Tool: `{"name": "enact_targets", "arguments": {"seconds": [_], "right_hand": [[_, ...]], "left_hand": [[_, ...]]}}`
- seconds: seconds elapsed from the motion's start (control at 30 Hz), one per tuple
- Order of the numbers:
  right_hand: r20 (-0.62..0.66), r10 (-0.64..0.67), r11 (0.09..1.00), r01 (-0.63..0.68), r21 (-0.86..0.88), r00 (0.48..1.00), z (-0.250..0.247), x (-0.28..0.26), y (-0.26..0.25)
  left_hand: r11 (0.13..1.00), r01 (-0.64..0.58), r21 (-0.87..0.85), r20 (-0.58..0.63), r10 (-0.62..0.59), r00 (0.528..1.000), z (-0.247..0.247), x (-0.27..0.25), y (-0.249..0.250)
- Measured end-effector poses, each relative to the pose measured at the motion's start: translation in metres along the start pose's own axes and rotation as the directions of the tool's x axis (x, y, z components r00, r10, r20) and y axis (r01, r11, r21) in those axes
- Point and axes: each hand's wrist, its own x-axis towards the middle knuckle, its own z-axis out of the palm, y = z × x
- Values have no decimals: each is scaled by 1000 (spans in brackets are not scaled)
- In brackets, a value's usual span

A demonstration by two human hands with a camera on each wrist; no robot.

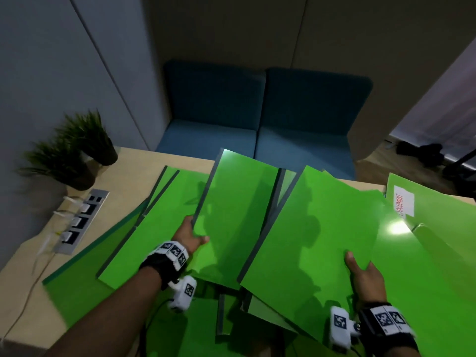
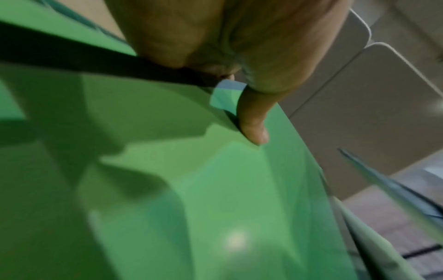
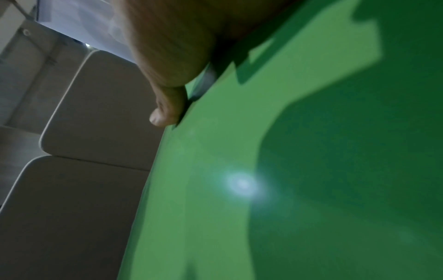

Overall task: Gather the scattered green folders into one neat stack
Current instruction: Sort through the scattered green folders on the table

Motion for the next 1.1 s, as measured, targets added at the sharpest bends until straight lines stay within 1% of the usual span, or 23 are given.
{"name": "enact_targets", "arguments": {"seconds": [0.07, 0.17, 0.23, 0.3, 0.37, 0.47, 0.53, 0.6, 0.67, 0.7, 0.73, 0.77, 0.8, 0.83, 0.9, 0.93, 1.0, 1.07, 1.1], "right_hand": [[25, -14, 999, 15, -33, 1000, 19, -1, -8], [73, -9, 1000, 10, -7, 997, 44, -2, -13], [97, 2, 1000, -2, 1, 995, 56, -3, -14], [109, 35, 999, -35, -1, 993, 64, -3, -14], [119, 64, 998, -66, 14, 991, 67, -2, -11], [124, 91, 994, -97, 47, 988, 67, 2, -9], [96, 110, 992, -116, 58, 989, 64, 5, -8], [57, 137, 987, -141, 72, 989, 60, 7, -4], [21, 140, 987, -142, 70, 990, 57, 4, -2], [12, 144, 987, -144, 68, 990, 57, 4, 0], [12, 143, 987, -144, 67, 990, 56, 3, 0], [10, 140, 988, -140, 63, 990, 55, 1, 1], [3, 135, 989, -135, 55, 991, 53, 0, 2], [-5, 135, 990, -134, 49, 991, 52, -1, 3], [-8, 135, 989, -134, 57, 991, 51, -7, 3], [-5, 128, 990, -127, 65, 992, 51, -9, 4], [11, 107, 990, -108, 89, 994, 50, -12, 4], [44, 119, 983, -124, 136, 992, 49, -15, 3], [73, 136, 977, -146, 154, 988, 48, -18, 2]], "left_hand": [[999, 27, 47, -59, -25, 998, -34, 4, -20], [975, 142, 170, -144, -118, 983, -75, 12, -50], [935, 211, 284, -224, -150, 963, -87, 16, -68], [905, 234, 355, -274, -138, 952, -89, 16, -82], [873, 232, 429, -283, -114, 952, -87, 15, -88], [845, 253, 471, -297, -118, 948, -88, 19, -89], [818, 293, 495, -312, -147, 939, -89, 22, -87], [798, 326, 507, -301, -190, 934, -91, 24, -88], [805, 334, 491, -286, -214, 934, -94, 24, -92], [827, 330, 455, -272, -224, 936, -95, 21, -92], [872, 315, 375, -250, -232, 940, -99, 16, -90], [926, 286, 246, -237, -229, 944, -101, 10, -86], [966, 231, 118, -229, -200, 953, -106, 8, -86], [986, 165, 23, -235, -155, 959, -111, 3, -83], [999, 36, -35, -261, -44, 964, -125, -4, -82], [997, -46, -67, -257, 27, 966, -131, -8, -81], [968, -195, -159, -269, 148, 952, -149, -15, -74], [922, -297, -248, -291, 221, 931, -161, -20, -61], [880, -350, -320, -265, 271, 925, -161, -24, -51]]}}
